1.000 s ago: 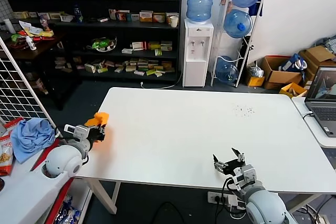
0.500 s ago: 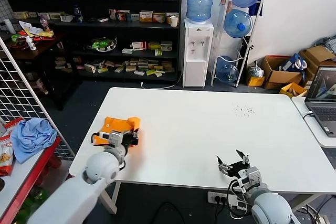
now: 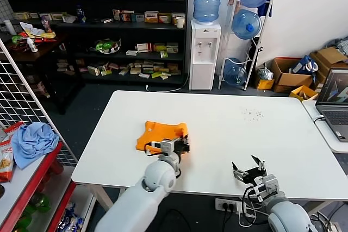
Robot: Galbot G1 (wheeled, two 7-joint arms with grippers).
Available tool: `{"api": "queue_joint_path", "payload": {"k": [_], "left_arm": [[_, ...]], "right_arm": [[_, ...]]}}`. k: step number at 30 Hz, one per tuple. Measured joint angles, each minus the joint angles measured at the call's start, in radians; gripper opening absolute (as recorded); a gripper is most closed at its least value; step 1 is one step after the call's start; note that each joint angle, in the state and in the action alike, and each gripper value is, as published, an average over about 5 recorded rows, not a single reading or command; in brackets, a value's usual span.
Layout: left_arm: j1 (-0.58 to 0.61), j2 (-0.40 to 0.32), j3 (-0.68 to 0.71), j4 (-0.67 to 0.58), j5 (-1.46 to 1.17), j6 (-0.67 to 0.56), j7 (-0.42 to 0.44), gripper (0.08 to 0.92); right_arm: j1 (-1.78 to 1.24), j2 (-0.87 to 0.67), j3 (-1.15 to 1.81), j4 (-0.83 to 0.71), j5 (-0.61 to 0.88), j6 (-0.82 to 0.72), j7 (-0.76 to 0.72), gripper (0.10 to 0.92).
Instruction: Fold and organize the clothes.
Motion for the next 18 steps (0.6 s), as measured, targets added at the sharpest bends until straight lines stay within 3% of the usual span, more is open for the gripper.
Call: {"api": "queue_joint_path", "payload": {"k": [5,10,14,18], "left_arm": [[0.005,-0.079,0.004,0.041,-0.023,-0.083,-0.001,0.311],[0.019,-0.108,-0.005,0.047,-0.075,-0.194,0.024,0.458],[0.037,-0.094,-0.020,0.023,-0.099,-0.267,0.056,0.571],[0.063,-0.021,-0.042,-0.017,-0.087,-0.323,0.099,0.692]], "right_arm": [[0.007,0.000,0.004,-0.006,0.003,0.003,0.000,0.823],[0.015,0.004,0.007,-0.015,0.000,0.011,0.001,0.823],[0.013,0.011,0.015,-0.017,-0.007,0.024,0.000,0.823],[0.008,0.024,0.031,-0.018,-0.010,0.046,-0.007,0.823]]}}
